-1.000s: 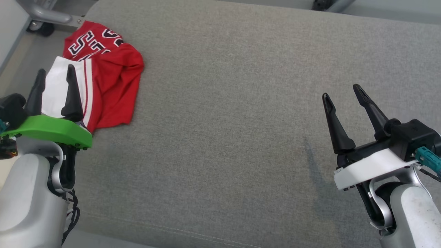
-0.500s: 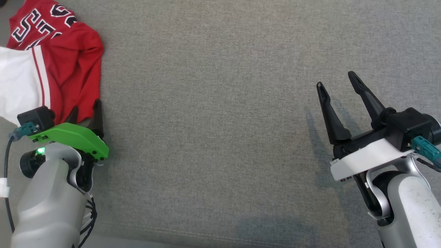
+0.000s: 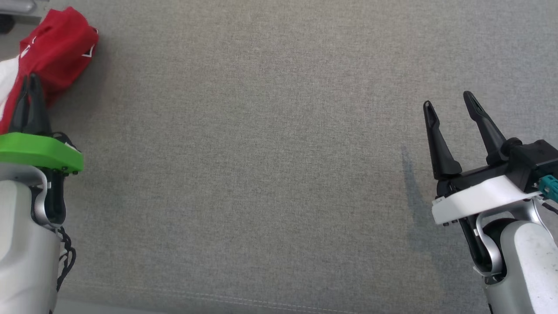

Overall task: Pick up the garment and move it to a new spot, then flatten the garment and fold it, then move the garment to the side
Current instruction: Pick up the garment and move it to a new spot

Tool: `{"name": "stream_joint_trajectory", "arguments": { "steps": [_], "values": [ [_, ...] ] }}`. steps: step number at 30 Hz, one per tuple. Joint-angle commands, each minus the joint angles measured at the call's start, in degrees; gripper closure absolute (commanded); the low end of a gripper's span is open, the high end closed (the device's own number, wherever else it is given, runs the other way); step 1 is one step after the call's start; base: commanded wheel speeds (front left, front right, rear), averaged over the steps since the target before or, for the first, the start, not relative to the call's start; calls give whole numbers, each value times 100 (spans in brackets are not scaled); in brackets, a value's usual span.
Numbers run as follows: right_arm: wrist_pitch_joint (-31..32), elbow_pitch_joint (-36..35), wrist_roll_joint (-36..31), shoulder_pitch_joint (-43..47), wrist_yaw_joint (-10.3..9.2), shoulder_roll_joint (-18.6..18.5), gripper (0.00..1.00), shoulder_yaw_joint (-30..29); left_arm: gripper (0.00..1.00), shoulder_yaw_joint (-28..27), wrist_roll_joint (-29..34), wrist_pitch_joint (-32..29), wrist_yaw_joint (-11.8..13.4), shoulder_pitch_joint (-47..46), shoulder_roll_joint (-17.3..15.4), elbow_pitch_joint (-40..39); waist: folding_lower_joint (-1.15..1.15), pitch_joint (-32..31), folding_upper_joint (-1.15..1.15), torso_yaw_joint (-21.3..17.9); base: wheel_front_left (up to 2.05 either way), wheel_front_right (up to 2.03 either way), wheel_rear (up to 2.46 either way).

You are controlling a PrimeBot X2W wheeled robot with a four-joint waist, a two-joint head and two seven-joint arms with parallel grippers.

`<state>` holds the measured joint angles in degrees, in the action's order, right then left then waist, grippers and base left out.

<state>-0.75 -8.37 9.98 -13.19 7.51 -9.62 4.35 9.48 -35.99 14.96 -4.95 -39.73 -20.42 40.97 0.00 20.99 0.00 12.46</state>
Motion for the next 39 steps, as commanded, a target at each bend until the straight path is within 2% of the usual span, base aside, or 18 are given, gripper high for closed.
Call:
{"name": "stream_joint_trajectory", "arguments": {
  "steps": [1,8,17,19,23,29,39],
  "values": [
    [-88,52,23,118,-4,39,0,-62,100,-275,361,26,122,401,-49,-571,0,-312,0,8,0,0,0],
    [-274,184,42,375,-4,173,0,-179,100,-866,1185,27,527,1471,-113,-2628,0,-875,0,-108,0,0,0],
    [-359,226,108,792,-4,316,0,-248,100,-753,1609,-216,950,2636,-119,-4759,0,-1407,0,-428,0,0,0],
    [-363,209,102,820,-4,326,0,-252,100,-706,1665,-275,982,2716,-111,-4974,0,-1436,0,-485,0,0,0],
    [-387,173,118,828,-4,372,0,-243,100,-478,1713,-472,963,2882,-74,-5547,0,-1451,0,-819,0,0,0],
    [-450,89,155,671,-3,444,0,-173,100,190,1815,-684,734,2579,110,-6060,0,-1191,0,-1541,0,0,0],
    [-712,222,247,418,-3,598,0,-48,100,1192,1909,-966,235,1274,610,-5717,0,-372,0,-2907,0,0,0]
  ]
}}
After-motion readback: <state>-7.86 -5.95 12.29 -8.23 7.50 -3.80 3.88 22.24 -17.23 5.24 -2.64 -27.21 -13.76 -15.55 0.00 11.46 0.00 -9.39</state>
